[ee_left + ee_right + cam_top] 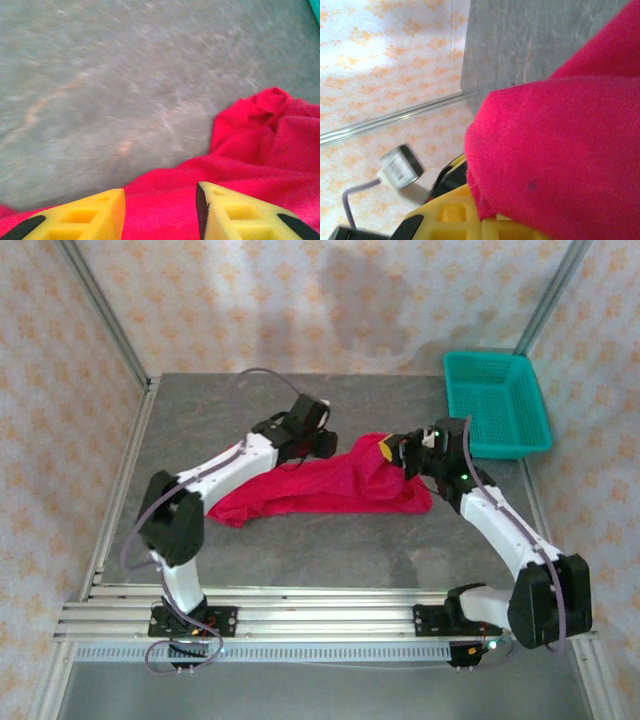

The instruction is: Fold the inside-out t-shirt

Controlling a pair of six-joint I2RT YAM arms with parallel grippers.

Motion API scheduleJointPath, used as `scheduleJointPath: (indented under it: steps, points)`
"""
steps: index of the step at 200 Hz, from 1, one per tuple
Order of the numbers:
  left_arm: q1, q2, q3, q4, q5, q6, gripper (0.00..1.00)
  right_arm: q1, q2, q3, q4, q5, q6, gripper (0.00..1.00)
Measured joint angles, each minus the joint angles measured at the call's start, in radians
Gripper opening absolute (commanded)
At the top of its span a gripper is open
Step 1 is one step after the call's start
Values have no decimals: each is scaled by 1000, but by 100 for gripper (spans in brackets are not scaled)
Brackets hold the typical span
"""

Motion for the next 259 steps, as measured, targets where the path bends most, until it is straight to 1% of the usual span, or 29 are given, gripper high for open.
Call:
scheduleJointPath:
  steps: [14,30,45,56,70,84,105,116,128,147,167,182,201,239,259]
  points:
    - [20,-84,-67,-11,-60,0,48,-8,39,-45,84,-43,80,0]
    - [53,-185,-159,-35,-103,-2,50,-16,68,-52,114,-71,124,0]
    - [107,-288,-261,-60,-119,-24,55,-23,64,-26,78,-77,98,0]
    - [158,-357,-342,-72,-123,-54,55,-28,58,33,-12,-61,43,0]
    - [230,-443,-446,-92,-124,-100,53,-32,37,141,-178,12,-79,0]
    - [293,-507,-529,-122,-120,-153,50,-34,-5,236,-324,122,-203,0]
    - [346,-559,-599,-177,-118,-233,45,-41,-90,291,-462,270,-335,0]
    - [353,-567,-615,-206,-118,-277,46,-48,-113,300,-508,330,-380,0]
    - [358,-566,-624,-238,-119,-312,53,-55,-109,307,-546,381,-417,0]
    - [364,-568,-648,-259,-122,-361,53,-58,-55,310,-576,425,-452,0]
    - [372,-584,-686,-252,-111,-386,50,-58,10,311,-589,433,-471,0]
    - [377,-608,-714,-223,-68,-384,48,-58,38,311,-594,433,-480,0]
    - [377,-626,-735,-169,-12,-375,48,-58,44,311,-594,433,-488,0]
    - [372,-620,-797,-66,58,-366,48,-58,47,311,-590,428,-489,0]
    - [351,-582,-803,-28,77,-364,42,-58,53,311,-584,422,-489,0]
